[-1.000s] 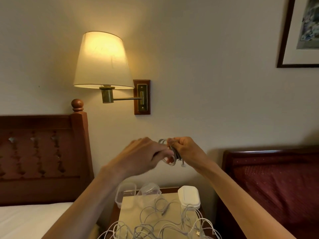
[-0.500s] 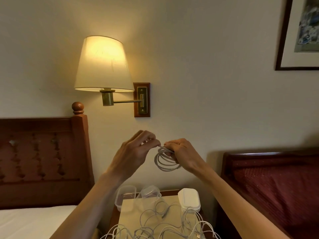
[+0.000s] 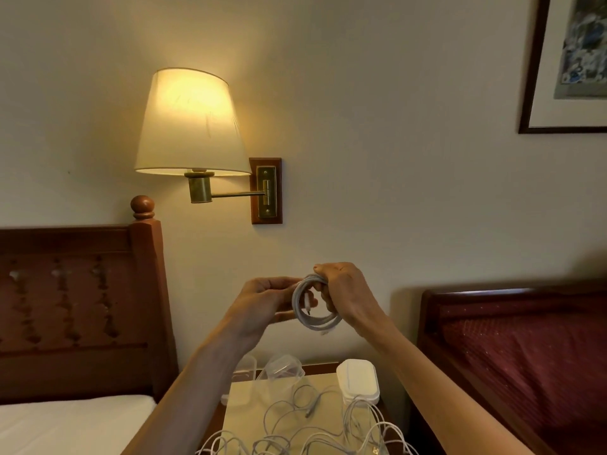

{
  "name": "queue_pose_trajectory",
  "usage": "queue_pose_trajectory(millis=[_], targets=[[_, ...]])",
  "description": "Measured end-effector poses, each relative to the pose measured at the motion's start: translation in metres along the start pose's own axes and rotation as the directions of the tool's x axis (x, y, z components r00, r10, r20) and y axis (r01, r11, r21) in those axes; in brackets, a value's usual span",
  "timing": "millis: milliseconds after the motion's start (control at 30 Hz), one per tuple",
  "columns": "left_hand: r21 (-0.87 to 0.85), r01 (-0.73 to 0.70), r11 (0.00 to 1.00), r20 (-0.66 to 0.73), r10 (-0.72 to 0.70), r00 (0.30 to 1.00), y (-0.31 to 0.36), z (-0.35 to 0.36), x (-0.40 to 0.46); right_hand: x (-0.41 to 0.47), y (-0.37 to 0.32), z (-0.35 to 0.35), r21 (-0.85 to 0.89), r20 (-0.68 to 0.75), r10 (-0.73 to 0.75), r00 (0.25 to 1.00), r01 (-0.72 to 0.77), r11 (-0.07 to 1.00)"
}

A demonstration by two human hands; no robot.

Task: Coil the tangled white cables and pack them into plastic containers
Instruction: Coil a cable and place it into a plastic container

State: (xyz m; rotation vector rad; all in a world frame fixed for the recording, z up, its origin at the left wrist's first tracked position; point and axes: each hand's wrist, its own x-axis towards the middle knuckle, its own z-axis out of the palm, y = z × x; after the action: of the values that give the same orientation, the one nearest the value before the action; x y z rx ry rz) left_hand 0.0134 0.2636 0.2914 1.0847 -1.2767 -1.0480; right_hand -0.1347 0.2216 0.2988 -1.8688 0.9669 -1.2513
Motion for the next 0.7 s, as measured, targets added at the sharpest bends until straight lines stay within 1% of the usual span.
queue_pose_trajectory(millis=[33, 67, 100, 167, 200, 267, 300, 433, 467, 500, 567, 600, 700], targets=[[-0.063, 0.083, 0.995, 0.044, -0.080, 0.996, 0.002, 0.000, -0.002, 0.000, 0.001, 0.001, -0.024, -0.039, -0.019, 0.999, 0.018, 1.000], [-0.115, 0.140, 0.983, 0.087, -0.131, 0.988, 0.004, 0.000, -0.003, -0.001, 0.001, 0.001, -0.061, -0.080, -0.052, 0.995, 0.047, 0.997], [-0.156, 0.172, 0.973, 0.122, -0.154, 0.981, 0.006, 0.000, -0.004, -0.001, 0.001, 0.002, -0.103, -0.117, -0.093, 0.989, 0.082, 0.991], [-0.198, 0.168, 0.966, 0.164, -0.137, 0.977, 0.008, 0.002, -0.007, -0.001, -0.001, 0.004, -0.175, -0.155, -0.157, 0.975, 0.129, 0.976], [-0.171, 0.127, 0.977, 0.160, -0.100, 0.982, 0.006, 0.004, -0.008, 0.000, -0.001, 0.005, -0.196, -0.159, -0.168, 0.973, 0.136, 0.971], [-0.024, -0.015, 1.000, 0.126, 0.018, 0.992, 0.002, 0.008, -0.010, 0.001, -0.003, 0.005, -0.217, -0.170, -0.172, 0.970, 0.133, 0.967], [0.045, -0.089, 0.995, 0.113, 0.084, 0.990, 0.000, 0.010, -0.010, 0.002, -0.004, 0.004, -0.231, -0.183, -0.173, 0.968, 0.129, 0.964], [0.221, -0.299, 0.928, 0.111, 0.281, 0.953, -0.006, 0.007, -0.009, 0.003, -0.003, 0.002, -0.263, -0.193, -0.161, 0.968, 0.107, 0.959], [0.317, -0.358, 0.878, 0.105, 0.343, 0.934, -0.009, 0.006, -0.007, 0.002, -0.002, 0.002, -0.259, -0.185, -0.145, 0.972, 0.094, 0.961], [0.446, -0.411, 0.795, 0.091, 0.416, 0.905, -0.014, 0.005, -0.005, 0.002, -0.001, 0.003, -0.254, -0.175, -0.130, 0.976, 0.083, 0.964], [0.686, -0.437, 0.582, 0.087, 0.530, 0.844, -0.021, 0.006, -0.002, 0.002, 0.000, 0.006, -0.245, -0.167, -0.124, 0.978, 0.081, 0.966], [0.751, -0.424, 0.506, 0.102, 0.546, 0.832, -0.025, 0.006, -0.001, 0.002, 0.000, 0.006, -0.251, -0.174, -0.126, 0.977, 0.080, 0.965], [0.834, -0.423, 0.354, 0.206, 0.511, 0.834, -0.035, 0.007, -0.003, 0.006, 0.002, 0.003, -0.292, -0.212, -0.141, 0.967, 0.075, 0.953]])
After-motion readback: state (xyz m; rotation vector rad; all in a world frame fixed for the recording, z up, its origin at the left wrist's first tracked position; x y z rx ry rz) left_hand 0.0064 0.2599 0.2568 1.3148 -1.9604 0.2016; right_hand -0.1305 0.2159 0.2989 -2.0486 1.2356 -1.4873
